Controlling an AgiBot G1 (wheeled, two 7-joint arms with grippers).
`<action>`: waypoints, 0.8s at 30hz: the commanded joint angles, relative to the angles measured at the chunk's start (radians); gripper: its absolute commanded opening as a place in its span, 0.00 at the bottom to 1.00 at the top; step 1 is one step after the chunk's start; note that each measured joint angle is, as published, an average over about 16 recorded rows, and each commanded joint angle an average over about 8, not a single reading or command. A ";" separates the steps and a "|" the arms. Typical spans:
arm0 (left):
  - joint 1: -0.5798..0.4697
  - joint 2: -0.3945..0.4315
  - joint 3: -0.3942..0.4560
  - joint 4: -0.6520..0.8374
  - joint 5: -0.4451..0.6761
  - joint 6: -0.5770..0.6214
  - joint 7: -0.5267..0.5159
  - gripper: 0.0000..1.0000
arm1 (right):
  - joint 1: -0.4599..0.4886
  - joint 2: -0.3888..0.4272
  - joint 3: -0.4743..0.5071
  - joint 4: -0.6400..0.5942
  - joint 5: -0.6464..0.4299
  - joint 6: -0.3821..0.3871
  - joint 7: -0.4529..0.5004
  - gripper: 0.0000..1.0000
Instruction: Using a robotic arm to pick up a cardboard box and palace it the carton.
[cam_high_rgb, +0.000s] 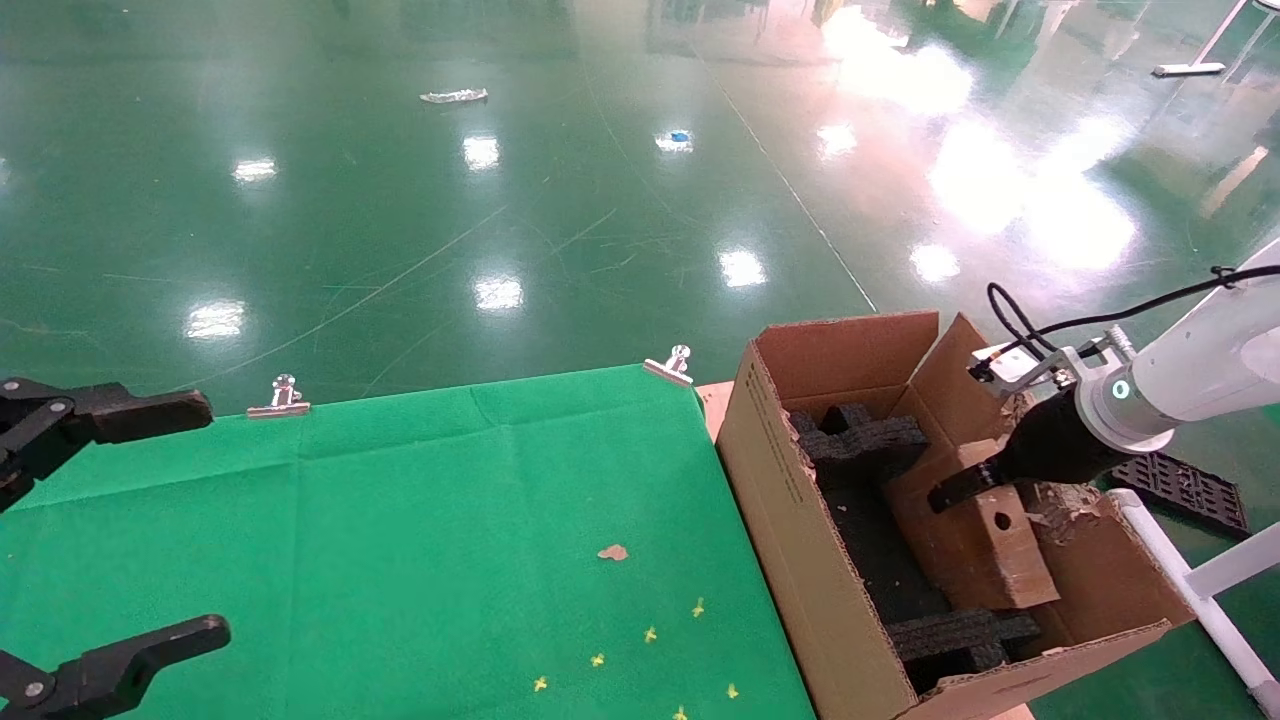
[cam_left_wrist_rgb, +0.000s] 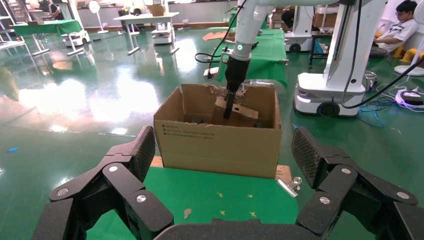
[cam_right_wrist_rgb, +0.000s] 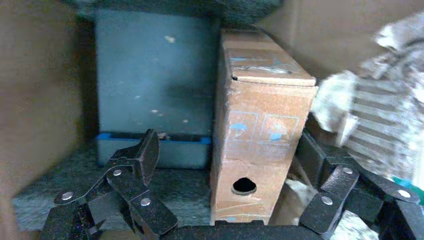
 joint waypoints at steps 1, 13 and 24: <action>0.000 0.000 0.000 0.000 0.000 0.000 0.000 1.00 | -0.004 0.004 0.009 0.007 0.014 -0.014 -0.014 1.00; 0.000 0.000 0.001 0.000 -0.001 0.000 0.000 1.00 | -0.071 -0.013 0.028 -0.001 0.042 0.025 -0.051 1.00; 0.000 -0.001 0.001 0.000 -0.001 -0.001 0.001 1.00 | 0.069 0.008 0.019 -0.018 0.028 -0.030 -0.054 1.00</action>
